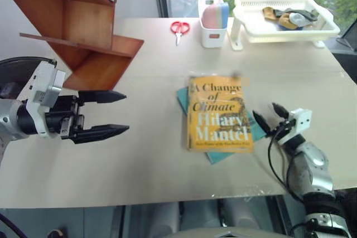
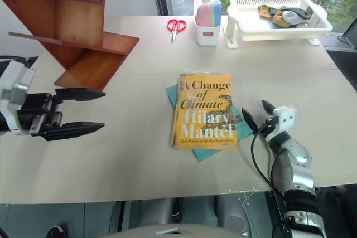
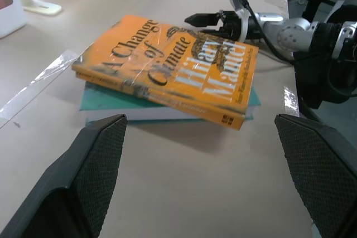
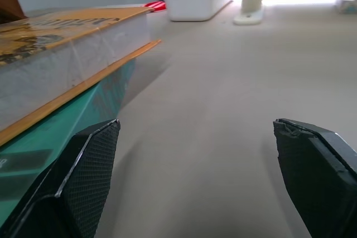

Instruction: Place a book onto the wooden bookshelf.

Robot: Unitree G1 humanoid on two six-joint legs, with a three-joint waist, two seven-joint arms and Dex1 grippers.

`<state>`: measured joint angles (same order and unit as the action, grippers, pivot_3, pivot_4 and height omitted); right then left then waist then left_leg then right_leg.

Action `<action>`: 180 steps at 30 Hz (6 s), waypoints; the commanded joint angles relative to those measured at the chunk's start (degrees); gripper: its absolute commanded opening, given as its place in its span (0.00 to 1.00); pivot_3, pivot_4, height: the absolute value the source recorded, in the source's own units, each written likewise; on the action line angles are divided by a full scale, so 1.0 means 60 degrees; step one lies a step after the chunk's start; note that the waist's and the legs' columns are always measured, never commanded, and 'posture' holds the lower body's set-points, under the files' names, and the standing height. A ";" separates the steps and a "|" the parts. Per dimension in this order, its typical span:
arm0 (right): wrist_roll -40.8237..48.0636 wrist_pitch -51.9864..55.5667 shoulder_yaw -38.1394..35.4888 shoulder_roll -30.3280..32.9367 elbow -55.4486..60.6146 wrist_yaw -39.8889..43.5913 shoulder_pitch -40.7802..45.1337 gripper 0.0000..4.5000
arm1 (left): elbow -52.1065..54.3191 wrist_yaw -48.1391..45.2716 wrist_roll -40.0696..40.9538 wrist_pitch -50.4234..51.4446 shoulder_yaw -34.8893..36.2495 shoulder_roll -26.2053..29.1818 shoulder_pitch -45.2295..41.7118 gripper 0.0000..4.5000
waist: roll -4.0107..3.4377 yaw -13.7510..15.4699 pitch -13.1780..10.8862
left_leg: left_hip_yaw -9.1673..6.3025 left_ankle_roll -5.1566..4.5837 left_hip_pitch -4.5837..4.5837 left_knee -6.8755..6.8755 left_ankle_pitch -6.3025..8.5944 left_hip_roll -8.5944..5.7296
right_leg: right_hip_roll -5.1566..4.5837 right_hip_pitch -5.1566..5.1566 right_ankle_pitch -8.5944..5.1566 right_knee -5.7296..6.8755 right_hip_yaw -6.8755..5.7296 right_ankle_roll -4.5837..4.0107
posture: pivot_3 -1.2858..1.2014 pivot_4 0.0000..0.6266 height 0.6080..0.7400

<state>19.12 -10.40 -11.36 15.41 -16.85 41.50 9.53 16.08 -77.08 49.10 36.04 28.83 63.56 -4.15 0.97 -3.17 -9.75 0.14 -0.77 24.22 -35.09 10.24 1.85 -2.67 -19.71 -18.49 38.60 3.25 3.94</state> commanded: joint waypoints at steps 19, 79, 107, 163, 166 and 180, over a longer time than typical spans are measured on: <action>-0.0280 0.1059 0.0497 0.1703 0.1334 0.0183 0.0610 1.00 | -0.0146 0.0056 -0.0127 -0.0145 0.0244 -0.0165 -0.0059 1.00 | 0.0007 0.0120 -0.0029 | 0.0078 -0.0001 -0.0033 0.0002 0.0001 0.0005 | -0.0002 -0.0013 -0.0002 0.0035 0.0079 -0.0003 | 0.52 0.24 1.00; 0.8236 0.9032 -0.4469 0.7109 0.8388 0.3437 -0.2765 1.00 | -0.2861 0.9468 0.3950 0.5986 -0.0787 -0.7849 -0.1654 1.00 | 0.0050 0.0662 -0.0071 | -0.0067 -0.0021 0.0091 -0.0067 0.0019 -0.0074 | -0.0063 -0.0004 -0.0001 -0.0017 -0.0067 0.0011 | 0.52 0.24 1.00; 0.6436 0.8097 -0.4232 0.6598 0.7167 0.4098 -0.3034 1.00 | -0.0816 1.0432 0.4978 0.5675 -0.1362 -0.6425 -0.3789 0.17 | 0.0061 0.0662 -0.0081 | -0.0106 -0.0018 0.0110 -0.0075 0.0016 -0.0090 | -0.0055 0.0000 -0.0001 -0.0024 -0.0097 0.0012 | 0.52 0.24 1.00; 0.7869 0.7976 -0.3196 0.5802 0.5206 0.4042 0.0991 1.00 | -1.4045 0.6479 -1.3704 -1.3123 -0.7484 0.0599 -1.2296 0.17 | 0.0014 0.0374 -0.0105 | -0.0054 0.0010 0.0157 -0.0101 -0.0007 -0.0084 | -0.0009 -0.0075 -0.0003 0.0059 -0.0110 0.0011 | 0.52 0.24 1.00; 0.7842 0.7949 -0.3177 0.5802 0.5185 0.4066 0.0999 1.00 | -1.4112 0.6627 -1.3898 -1.2899 -0.7627 0.0642 -1.2345 0.45 | 0.0014 0.0360 -0.0105 | -0.0049 0.0009 0.0157 -0.0119 -0.0006 -0.0081 | -0.0008 -0.0073 -0.0002 0.0067 -0.0106 0.0012 | 0.52 0.24 1.00; 0.7738 0.7842 -0.3090 0.5773 0.5032 0.4151 0.1050 1.00 | -1.4176 0.7357 -1.4060 -1.2367 -0.7560 0.1232 -1.2029 0.97 | 0.0022 0.0370 -0.0109 | -0.0049 0.0008 0.0166 -0.0129 -0.0005 -0.0077 | -0.0004 -0.0077 -0.0002 0.0069 -0.0107 0.0012 | 0.52 0.24 1.00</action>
<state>65.17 37.48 -28.10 50.22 12.79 65.96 14.68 -69.45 -33.54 -36.36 -38.54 -17.96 68.84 -75.90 1.10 -0.95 -10.40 -0.17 -0.72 25.26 -35.87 10.21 1.39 -2.70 -20.20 -18.51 39.01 2.60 4.01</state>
